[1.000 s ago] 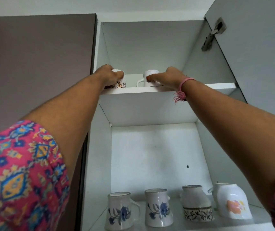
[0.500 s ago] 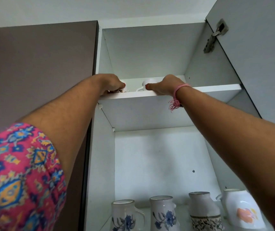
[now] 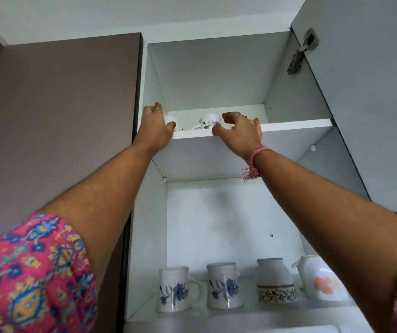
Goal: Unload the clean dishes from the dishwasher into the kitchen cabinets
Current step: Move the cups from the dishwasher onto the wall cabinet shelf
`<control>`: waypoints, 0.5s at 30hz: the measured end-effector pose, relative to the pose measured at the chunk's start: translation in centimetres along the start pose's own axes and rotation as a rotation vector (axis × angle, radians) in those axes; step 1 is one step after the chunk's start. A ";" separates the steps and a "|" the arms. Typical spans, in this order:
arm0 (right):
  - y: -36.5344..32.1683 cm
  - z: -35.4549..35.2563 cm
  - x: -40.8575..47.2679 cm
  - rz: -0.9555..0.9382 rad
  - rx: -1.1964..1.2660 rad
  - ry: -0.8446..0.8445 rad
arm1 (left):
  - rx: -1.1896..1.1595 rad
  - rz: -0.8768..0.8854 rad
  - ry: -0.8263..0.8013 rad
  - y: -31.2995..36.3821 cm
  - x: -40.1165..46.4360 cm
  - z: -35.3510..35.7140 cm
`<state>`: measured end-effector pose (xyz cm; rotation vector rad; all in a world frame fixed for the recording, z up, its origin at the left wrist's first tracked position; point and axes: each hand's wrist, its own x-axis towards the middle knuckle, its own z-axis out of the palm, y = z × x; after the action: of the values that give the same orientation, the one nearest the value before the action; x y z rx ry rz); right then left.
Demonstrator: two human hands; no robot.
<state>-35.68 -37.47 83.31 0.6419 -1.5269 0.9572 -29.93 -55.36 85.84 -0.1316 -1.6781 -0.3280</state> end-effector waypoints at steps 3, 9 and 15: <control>0.1 -1.1 -3.1 0.017 0.286 0.034 | -0.124 0.071 0.139 0.4 -4.1 -0.2; 0.9 -1.9 -12.1 0.067 0.390 0.070 | -0.189 0.141 0.093 1.8 -14.3 -0.6; 1.0 -3.4 -20.4 0.169 0.401 -0.104 | -0.175 0.032 -0.075 1.8 -22.3 -3.2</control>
<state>-30.92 -36.36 63.17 0.8658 -1.5090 1.3982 -23.38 -52.28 64.40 -0.3033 -1.7177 -0.4502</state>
